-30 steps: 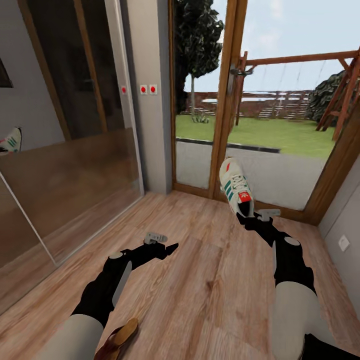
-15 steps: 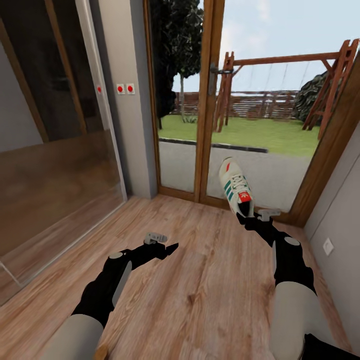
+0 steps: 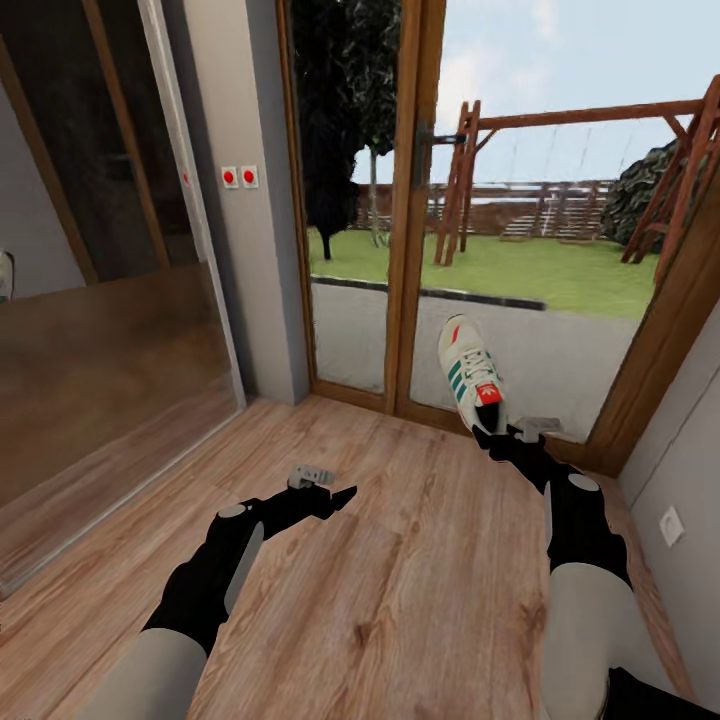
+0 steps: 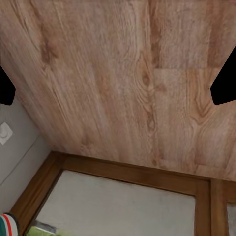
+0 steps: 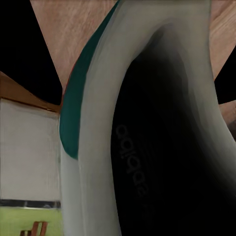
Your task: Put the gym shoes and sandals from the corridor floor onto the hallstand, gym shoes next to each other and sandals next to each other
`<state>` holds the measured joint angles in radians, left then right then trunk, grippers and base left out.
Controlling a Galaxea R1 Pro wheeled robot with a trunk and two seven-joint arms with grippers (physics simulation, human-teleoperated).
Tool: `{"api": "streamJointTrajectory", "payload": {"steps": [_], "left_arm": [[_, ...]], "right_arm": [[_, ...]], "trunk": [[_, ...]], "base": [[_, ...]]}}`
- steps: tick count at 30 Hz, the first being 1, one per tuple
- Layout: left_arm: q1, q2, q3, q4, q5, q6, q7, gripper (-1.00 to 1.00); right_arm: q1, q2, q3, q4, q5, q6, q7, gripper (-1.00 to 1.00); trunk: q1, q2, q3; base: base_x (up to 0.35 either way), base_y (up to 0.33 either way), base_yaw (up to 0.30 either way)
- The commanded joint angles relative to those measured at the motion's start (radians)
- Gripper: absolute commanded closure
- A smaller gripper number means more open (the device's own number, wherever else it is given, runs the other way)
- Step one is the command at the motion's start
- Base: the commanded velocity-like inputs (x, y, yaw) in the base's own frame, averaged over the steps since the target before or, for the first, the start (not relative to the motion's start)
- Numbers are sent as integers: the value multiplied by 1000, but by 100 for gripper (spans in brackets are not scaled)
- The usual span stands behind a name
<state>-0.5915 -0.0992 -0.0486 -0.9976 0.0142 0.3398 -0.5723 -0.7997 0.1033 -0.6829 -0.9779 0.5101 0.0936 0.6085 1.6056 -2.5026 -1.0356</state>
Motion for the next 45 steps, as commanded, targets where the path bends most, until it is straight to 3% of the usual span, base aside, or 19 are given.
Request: {"api": "streamJointTrajectory", "payload": {"steps": [1,35,45], "left_arm": [[-1,-1,1,-1,2,8,-3,-100],[-1,-1,1,-1,3,8,-3,-100],[-1,-1,1,-1,3,8,-3,-100]], "right_arm": [[-1,1,-4,-2,2,5,8,100],[-1,1,-4,-2,2,5,7,100],[-1,1,-4,-1,4,5,7,100]], "trunk": [[0,0,-1],[0,0,-1],[0,0,-1]], "base": [[237,-236,278],[256,-235,293],[290,-209,37]]}}
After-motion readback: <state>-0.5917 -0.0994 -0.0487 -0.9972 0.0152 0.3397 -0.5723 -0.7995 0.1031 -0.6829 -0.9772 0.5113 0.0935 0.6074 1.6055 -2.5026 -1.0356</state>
